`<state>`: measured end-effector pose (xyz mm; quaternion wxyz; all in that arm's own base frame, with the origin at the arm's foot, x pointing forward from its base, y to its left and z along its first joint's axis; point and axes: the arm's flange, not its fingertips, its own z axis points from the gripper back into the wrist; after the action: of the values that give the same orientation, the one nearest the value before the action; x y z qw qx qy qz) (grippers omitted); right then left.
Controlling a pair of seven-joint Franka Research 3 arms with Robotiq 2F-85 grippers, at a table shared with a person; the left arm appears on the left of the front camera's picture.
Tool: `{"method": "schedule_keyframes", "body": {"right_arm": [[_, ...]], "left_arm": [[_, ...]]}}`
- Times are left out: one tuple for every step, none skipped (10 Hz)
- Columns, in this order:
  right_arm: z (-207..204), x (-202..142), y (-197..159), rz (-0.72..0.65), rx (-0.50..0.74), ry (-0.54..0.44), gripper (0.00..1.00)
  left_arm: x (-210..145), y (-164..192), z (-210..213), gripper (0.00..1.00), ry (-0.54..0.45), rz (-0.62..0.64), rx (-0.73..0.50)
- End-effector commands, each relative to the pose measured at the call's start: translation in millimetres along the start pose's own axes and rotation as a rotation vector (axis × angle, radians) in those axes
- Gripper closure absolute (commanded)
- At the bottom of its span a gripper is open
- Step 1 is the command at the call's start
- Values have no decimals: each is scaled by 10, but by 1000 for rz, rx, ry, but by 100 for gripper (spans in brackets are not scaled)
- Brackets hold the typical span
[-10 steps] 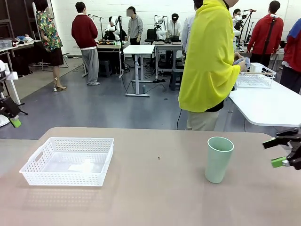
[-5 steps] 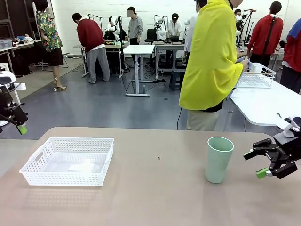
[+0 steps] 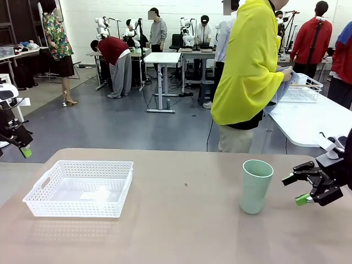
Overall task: Clean and organize the cups into the basket.
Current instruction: Pick up the Organizing basket and move it to the center of the table, then pick up the Reusable plastic cup from the right side of the table and place it inside the Organizing basket.
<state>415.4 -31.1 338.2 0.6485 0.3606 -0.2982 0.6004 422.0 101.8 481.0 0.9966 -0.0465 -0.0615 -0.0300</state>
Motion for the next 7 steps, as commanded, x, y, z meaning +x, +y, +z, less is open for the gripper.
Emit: {"method": "schedule_keyframes", "body": {"right_arm": [[-6, -9, -11, -6, -7, -5, 0], [-104, -55, -85, -23, 18, -67, 0], [-163, -111, -181, -72, -4, -85, 0], [-172, -145, -259, -95, -36, -103, 0], [-198, -166, -318, -102, -26, -123, 0], [-249, -177, -355, -95, -2, -142, 0], [-295, -191, -377, -75, 13, -154, 0]], "left_arm": [[3, -1, 34, 0, 7, 1, -1], [0, 0, 0, 0, 0, 0, 0], [44, -8, -72, 0, -10, -11, -15], [54, -17, -95, 0, -10, -36, -16], [61, -22, -123, 0, -16, -53, 0], [84, -47, -185, 0, -14, -48, 23], [87, -76, -247, 0, -2, -59, 23]]}}
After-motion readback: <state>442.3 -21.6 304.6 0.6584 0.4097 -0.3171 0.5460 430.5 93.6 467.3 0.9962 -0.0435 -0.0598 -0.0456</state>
